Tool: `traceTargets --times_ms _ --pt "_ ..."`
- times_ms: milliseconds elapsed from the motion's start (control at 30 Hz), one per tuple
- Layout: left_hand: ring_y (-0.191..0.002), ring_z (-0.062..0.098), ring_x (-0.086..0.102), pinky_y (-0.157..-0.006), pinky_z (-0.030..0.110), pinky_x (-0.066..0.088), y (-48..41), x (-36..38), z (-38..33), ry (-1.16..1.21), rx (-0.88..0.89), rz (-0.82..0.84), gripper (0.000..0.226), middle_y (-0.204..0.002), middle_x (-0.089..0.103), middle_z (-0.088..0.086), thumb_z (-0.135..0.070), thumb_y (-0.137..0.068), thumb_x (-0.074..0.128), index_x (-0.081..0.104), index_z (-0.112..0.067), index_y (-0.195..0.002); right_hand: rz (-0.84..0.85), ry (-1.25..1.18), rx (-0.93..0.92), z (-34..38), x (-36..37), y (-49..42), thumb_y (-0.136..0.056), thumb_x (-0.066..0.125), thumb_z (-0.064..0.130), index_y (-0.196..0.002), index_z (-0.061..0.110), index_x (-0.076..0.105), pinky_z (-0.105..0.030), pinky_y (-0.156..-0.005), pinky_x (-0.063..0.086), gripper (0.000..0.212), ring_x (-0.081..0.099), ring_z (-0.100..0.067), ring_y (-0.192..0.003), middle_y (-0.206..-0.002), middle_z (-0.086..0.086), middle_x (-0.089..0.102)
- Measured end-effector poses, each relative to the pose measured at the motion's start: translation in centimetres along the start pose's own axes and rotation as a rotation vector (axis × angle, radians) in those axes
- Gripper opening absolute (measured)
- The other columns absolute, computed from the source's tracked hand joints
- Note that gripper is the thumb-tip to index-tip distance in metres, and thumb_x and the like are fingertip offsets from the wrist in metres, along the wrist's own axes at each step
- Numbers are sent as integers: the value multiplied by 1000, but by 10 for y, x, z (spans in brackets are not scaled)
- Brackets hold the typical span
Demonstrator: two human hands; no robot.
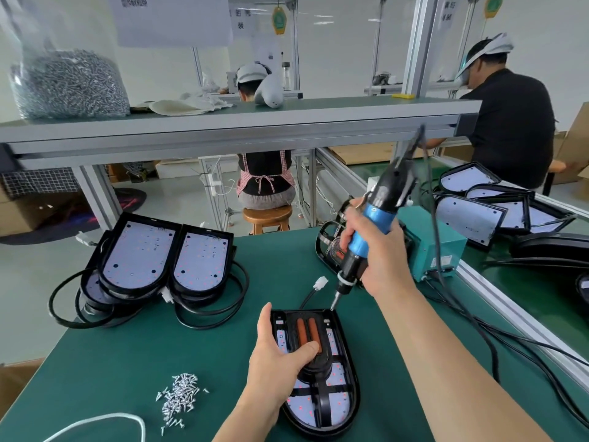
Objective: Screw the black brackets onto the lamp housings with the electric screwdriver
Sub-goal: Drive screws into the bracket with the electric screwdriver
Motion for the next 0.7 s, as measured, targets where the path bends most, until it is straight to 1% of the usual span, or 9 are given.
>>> traceTargets --times_ms 67,100,167,233,333,433,567,633,700 --pt "-88 -25 54 -73 7 37 0 0 0 -10 -4 -1 104 -110 52 -36 -26 -74 86 20 -48 -151 -62 -118 44 5 -10 4 -86 76 18 -94 18 64 -27 -55 50 15 52 -15 -54 -66 0 55" --pt "-92 -22 54 -79 11 38 0 -1 -1 -10 -6 -2 104 -117 53 -33 -27 -75 86 19 -49 -151 -105 -191 83 4 -16 7 -87 78 20 -93 18 64 -26 -55 50 16 52 -14 -54 -67 0 55" --pt "-108 -6 52 -95 22 34 1 -1 -3 -1 -13 5 104 -131 50 -22 -27 -75 86 18 -49 -151 -196 -308 143 0 -27 16 -84 79 27 -99 15 61 -24 -54 50 26 50 -12 -54 -68 0 53" --pt "-109 1 51 -95 25 33 1 -1 -3 3 -22 15 105 -125 50 -23 -27 -76 86 17 -48 -152 -287 -390 194 -5 -38 25 -80 78 35 -99 14 57 -22 -54 49 35 50 -11 -54 -69 1 53" --pt "-97 -12 52 -92 24 35 1 -1 -5 -12 -28 24 105 -108 49 -35 -25 -76 85 17 -45 -153 -417 -526 253 -13 -52 41 -79 79 38 -96 14 57 -21 -56 51 36 54 -9 -57 -70 2 54" --pt "-107 2 54 -94 25 35 1 -1 -7 -25 -35 33 105 -119 54 -23 -23 -77 85 17 -42 -154 -503 -618 300 -19 -64 58 -86 77 36 -97 11 56 -23 -63 54 34 56 -11 -63 -74 0 56" --pt "-112 8 54 -95 26 37 2 -2 -8 -31 -56 32 106 -119 56 -19 -23 -76 85 16 -42 -154 -600 -729 352 -25 -75 78 -86 79 33 -101 9 57 -24 -66 55 35 58 -12 -65 -75 -2 59" --pt "-121 13 53 -99 29 38 3 -1 -8 -34 -68 38 108 -129 56 -13 -25 -76 86 15 -43 -154 -619 -745 374 -30 -77 88 -86 80 32 -88 8 70 -24 -62 55 26 59 -12 -63 -73 -2 63" --pt "-125 16 52 -101 31 39 3 -2 -8 -40 -81 45 108 -136 55 -9 -26 -75 86 14 -45 -154 -614 -737 401 -38 -78 97 -85 79 32 -70 8 76 -24 -58 55 28 59 -12 -61 -74 -2 64"
Point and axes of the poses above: each hand's wrist, its own y-axis away from the middle knuckle, its own x-axis out of the palm, z = x × y, the point moved 2 cm from there along -y, towards the middle knuckle
